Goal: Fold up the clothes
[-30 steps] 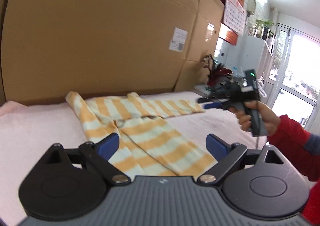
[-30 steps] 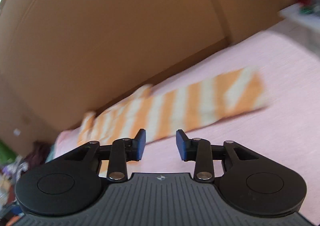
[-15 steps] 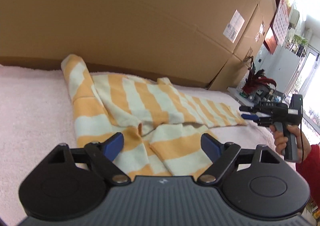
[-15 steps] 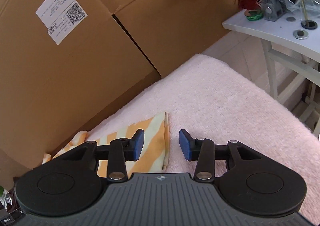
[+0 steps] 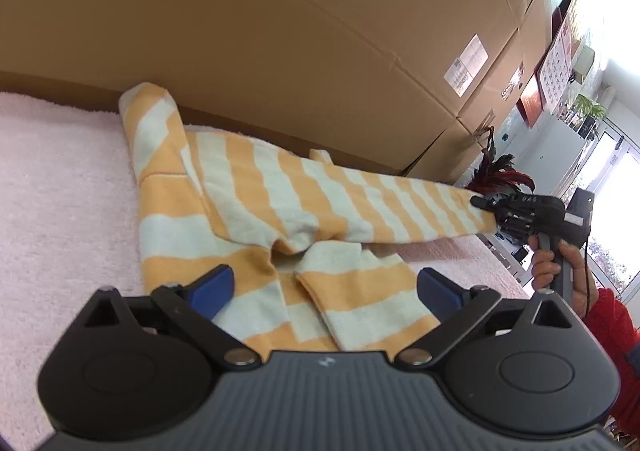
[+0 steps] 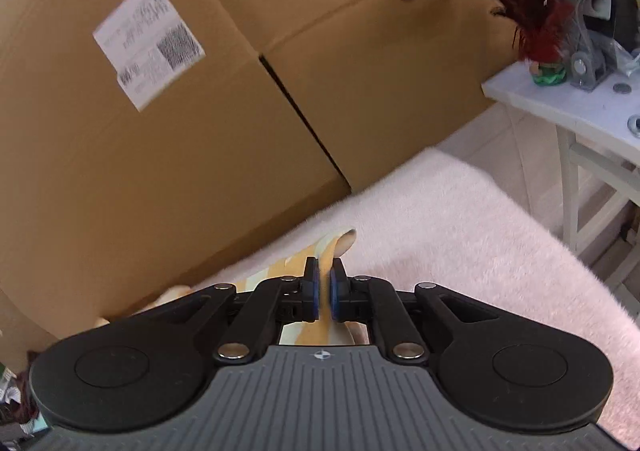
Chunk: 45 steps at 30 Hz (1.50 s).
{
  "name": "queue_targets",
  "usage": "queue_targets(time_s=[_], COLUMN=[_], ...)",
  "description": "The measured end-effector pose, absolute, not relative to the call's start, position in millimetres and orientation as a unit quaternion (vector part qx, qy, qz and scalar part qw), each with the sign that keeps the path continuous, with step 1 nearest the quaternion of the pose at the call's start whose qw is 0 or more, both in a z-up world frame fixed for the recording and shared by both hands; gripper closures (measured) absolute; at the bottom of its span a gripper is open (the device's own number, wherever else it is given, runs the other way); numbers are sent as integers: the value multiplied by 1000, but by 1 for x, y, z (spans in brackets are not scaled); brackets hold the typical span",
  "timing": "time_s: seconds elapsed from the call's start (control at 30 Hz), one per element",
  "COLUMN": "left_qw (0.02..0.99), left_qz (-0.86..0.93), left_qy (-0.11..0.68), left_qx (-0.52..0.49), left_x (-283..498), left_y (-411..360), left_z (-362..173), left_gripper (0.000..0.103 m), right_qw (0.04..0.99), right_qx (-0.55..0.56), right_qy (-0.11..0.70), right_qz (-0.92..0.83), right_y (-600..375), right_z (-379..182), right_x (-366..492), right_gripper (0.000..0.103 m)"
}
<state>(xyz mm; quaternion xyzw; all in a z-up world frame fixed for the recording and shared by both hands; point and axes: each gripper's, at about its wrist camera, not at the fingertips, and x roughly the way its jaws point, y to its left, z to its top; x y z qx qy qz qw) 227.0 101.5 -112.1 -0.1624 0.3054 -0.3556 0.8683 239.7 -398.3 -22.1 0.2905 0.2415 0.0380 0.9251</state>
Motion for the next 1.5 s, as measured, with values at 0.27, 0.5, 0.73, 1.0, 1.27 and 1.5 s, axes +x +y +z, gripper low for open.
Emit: queue_targets(time_s=[0.27, 0.5, 0.73, 1.0, 1.27, 1.5], left_qw=[866, 865, 868, 870, 869, 874], left_qz=[-359, -362, -358, -356, -356, -353], left_qy=[306, 307, 307, 308, 308, 303], left_qx=[-164, -164, -155, -148, -150, -141], left_x=[227, 227, 226, 225, 226, 221], left_y=[104, 105, 101, 100, 102, 105], left_z=[-113, -112, -111, -110, -110, -96], left_gripper=[4, 3, 3, 3, 3, 3], right_qw=[933, 917, 896, 938, 930, 918], right_qx=[300, 344, 394, 314, 296, 288], right_qy=[193, 165, 108, 136, 216, 260], right_qz=[42, 113, 176, 45, -43, -83], right_y=[-409, -384, -362, -361, -380, -392], right_z=[11, 70, 133, 104, 20, -33], right_x=[244, 265, 268, 248, 233, 222], right_gripper=[97, 97, 97, 97, 97, 95])
